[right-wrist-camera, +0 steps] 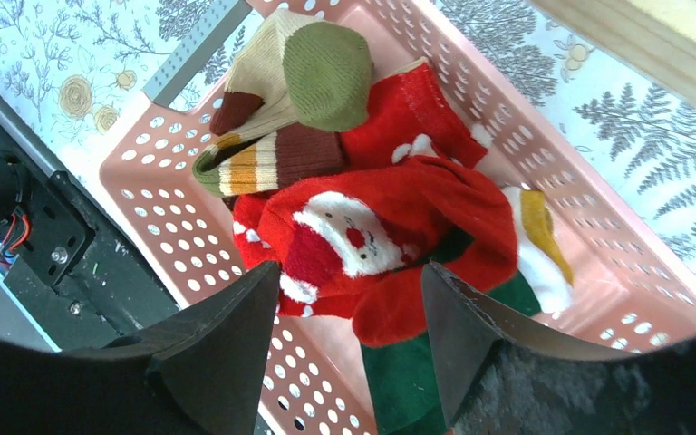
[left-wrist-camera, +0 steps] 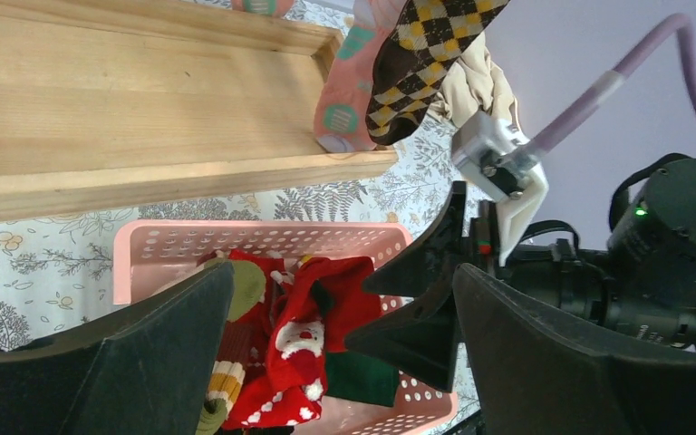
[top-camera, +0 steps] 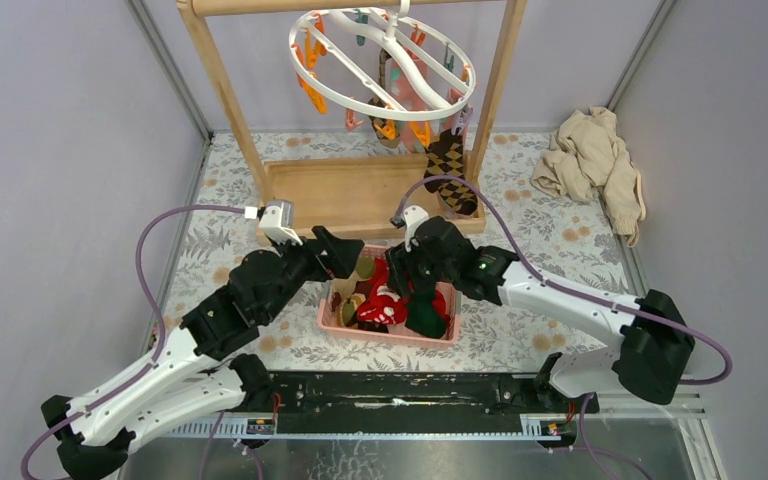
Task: Remove the socks clipped to the hanger
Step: Place the sock in the bin, then adjust the hanger on the clothesline.
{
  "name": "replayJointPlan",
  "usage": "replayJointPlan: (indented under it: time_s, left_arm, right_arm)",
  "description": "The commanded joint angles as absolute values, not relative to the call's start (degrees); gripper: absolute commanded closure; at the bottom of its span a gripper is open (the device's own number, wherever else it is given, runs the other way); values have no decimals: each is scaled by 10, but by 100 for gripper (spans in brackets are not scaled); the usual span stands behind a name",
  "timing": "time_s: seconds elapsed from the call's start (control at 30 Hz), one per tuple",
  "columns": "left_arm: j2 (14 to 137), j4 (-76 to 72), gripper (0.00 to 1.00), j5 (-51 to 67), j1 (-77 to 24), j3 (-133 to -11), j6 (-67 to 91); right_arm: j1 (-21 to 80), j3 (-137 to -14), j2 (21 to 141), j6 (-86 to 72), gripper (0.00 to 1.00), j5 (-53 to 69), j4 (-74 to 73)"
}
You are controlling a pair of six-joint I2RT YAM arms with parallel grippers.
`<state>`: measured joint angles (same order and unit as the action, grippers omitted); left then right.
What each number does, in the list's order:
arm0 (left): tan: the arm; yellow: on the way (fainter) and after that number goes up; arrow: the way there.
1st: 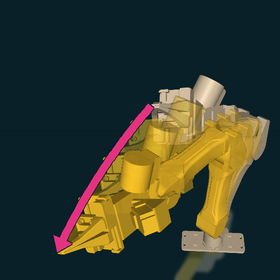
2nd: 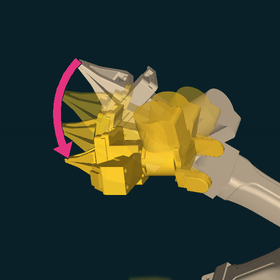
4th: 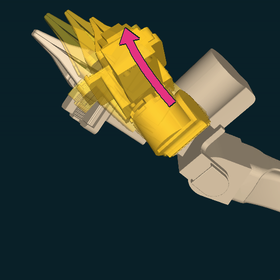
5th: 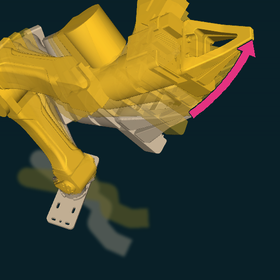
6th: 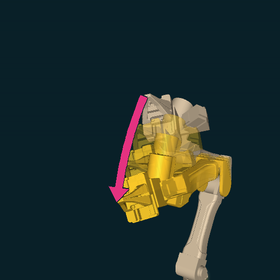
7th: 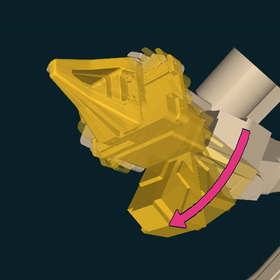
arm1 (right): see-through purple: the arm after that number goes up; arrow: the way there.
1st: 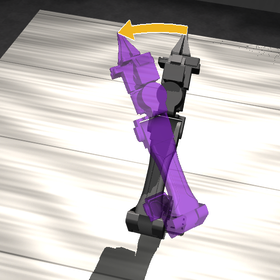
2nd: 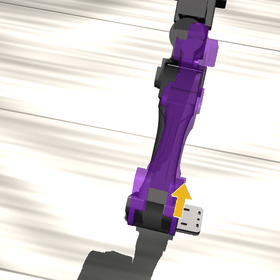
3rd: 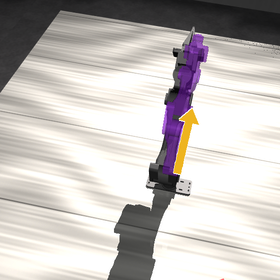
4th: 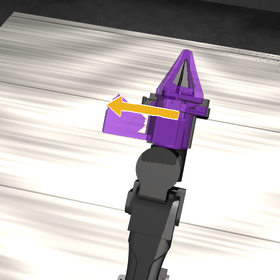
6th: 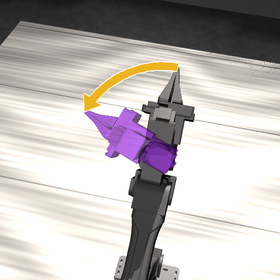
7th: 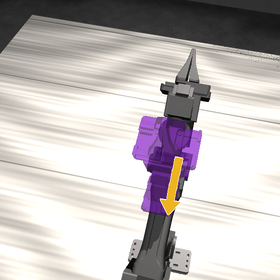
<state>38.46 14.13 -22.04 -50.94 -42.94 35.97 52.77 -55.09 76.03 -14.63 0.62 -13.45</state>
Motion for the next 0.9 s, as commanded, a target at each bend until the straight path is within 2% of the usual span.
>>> replayJointPlan:
  time_s: [0.0,0.23,0.6,0.67,0.77,0.87]
  left_arm:
    - [384,146,1,-221,-508,-420,373]
    - [370,152,1,-206,-508,-399,386]
    - [359,162,1,-174,-508,-365,404]
    - [352,166,1,-169,-508,-353,410]
    - [338,167,1,-170,-508,-329,416]
    - [327,161,1,-175,-508,-300,421]
  right_arm:
    - [532,-564,797,-163,34,52,-77]
    - [532,-538,824,-180,33,61,-43]
    - [532,-455,748,-204,28,47,-30]
    - [532,-440,728,-207,23,41,-32]
    - [532,-422,693,-214,3,25,-36]
    - [532,-406,655,-228,0,10,-42]
